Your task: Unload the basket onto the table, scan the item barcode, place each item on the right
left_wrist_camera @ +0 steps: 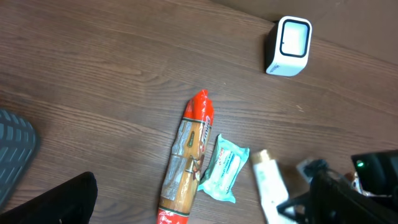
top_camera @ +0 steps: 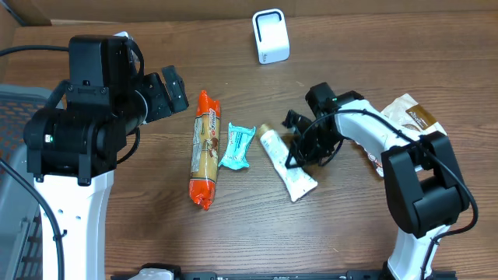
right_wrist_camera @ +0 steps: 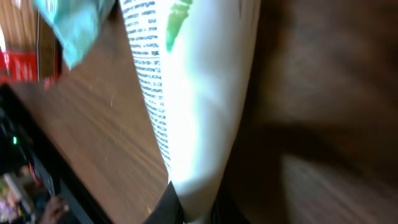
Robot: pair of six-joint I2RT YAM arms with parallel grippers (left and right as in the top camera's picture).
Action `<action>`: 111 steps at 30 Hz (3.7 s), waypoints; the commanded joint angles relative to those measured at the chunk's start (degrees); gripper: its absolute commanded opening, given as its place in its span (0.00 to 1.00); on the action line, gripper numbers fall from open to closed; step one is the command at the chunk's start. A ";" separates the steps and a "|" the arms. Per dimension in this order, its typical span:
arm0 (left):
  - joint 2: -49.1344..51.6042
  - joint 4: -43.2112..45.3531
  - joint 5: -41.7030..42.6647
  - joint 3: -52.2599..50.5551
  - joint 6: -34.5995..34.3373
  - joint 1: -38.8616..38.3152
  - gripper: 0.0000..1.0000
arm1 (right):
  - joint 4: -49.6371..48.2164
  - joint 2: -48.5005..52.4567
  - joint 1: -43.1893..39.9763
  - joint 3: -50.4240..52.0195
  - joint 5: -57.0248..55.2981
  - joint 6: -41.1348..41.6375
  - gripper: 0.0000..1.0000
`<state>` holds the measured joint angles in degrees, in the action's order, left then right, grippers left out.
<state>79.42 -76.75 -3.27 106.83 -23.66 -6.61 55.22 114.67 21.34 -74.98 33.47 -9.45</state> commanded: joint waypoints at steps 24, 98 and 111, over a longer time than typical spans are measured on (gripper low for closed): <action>0.09 0.07 -0.31 0.94 -0.37 0.22 1.00 | -14.49 -3.74 2.49 3.58 -16.44 24.17 0.55; 0.09 0.07 -0.31 0.94 -0.37 0.22 1.00 | 26.51 -17.92 -8.59 -22.58 29.64 -14.80 0.04; 0.09 0.09 -0.31 0.94 -0.37 0.22 1.00 | 28.52 -17.92 -8.59 -22.58 28.46 -18.93 0.04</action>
<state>79.42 -76.75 -3.27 106.83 -23.66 -6.61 84.84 99.59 12.88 -95.42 59.09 -26.85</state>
